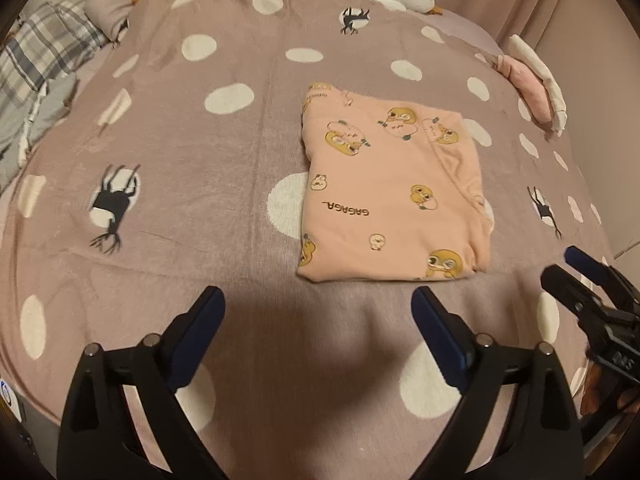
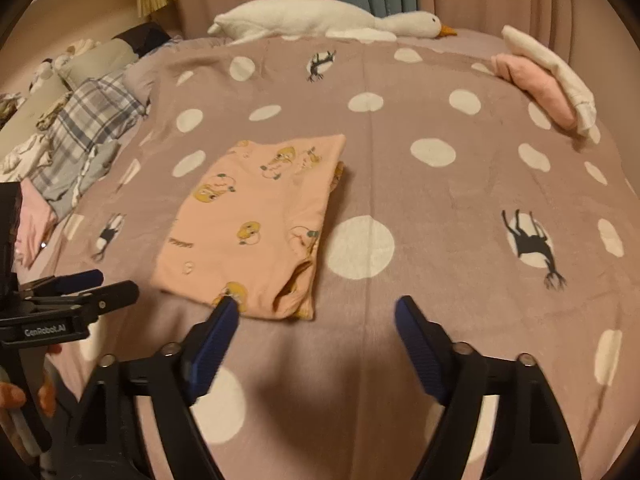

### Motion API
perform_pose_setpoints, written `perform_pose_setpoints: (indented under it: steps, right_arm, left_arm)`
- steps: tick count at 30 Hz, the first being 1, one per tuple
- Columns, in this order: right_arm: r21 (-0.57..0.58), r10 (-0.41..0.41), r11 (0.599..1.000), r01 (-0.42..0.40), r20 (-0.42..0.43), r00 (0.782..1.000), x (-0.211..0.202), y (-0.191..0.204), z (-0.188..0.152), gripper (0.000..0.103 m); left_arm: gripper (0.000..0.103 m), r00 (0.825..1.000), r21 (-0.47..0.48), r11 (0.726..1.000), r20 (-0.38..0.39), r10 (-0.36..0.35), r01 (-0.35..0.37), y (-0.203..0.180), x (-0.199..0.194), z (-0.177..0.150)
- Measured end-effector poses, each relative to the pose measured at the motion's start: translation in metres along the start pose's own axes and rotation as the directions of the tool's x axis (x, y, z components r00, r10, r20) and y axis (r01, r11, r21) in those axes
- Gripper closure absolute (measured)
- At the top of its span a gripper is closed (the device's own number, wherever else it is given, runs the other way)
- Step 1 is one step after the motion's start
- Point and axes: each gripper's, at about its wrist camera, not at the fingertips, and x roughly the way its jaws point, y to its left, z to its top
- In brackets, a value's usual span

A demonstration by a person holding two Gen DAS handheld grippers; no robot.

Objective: Fold small clothes

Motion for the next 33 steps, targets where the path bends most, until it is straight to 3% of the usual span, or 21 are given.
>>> perform_pose_setpoints:
  steps: [2,5,14,17,22,33]
  right_arm:
    - [-0.016,0.004,1.000,-0.003,0.023,1.000,-0.010,0.005,-0.001,0.001]
    - [-0.042,0.008,0.999,-0.006,0.040,0.999,-0.021,0.013,-0.001,0.001]
    - [-0.060,0.046,0.997,-0.039,0.110,0.993,-0.046,0.029,-0.001,0.001]
    - [-0.050,0.006,0.999,-0.002,0.081,0.997,-0.036,0.030,-0.003,0.001]
    - [-0.045,0.025,0.999,-0.021,0.082,0.996,-0.040,0.034,-0.006,0.001]
    - [-0.046,0.021,0.999,-0.017,0.086,0.996,-0.041,0.034,-0.004,0.001]
  left_arm:
    - [0.006,1.000,-0.003,1.000,0.008,-0.005,0.005,-0.003,-0.008,-0.002]
    - [0.001,0.999,-0.014,1.000,0.019,0.025,-0.025,-0.006,-0.019,-0.004]
    - [0.000,0.997,-0.003,0.999,0.067,0.048,-0.048,-0.016,-0.053,-0.008]
    - [0.000,0.997,0.004,0.999,0.063,0.045,-0.045,-0.018,-0.052,-0.010]
    - [0.000,0.994,0.039,0.995,0.067,0.089,-0.091,-0.023,-0.053,-0.014]
    - [0.000,0.991,0.022,0.994,0.081,0.106,-0.109,-0.024,-0.056,-0.012]
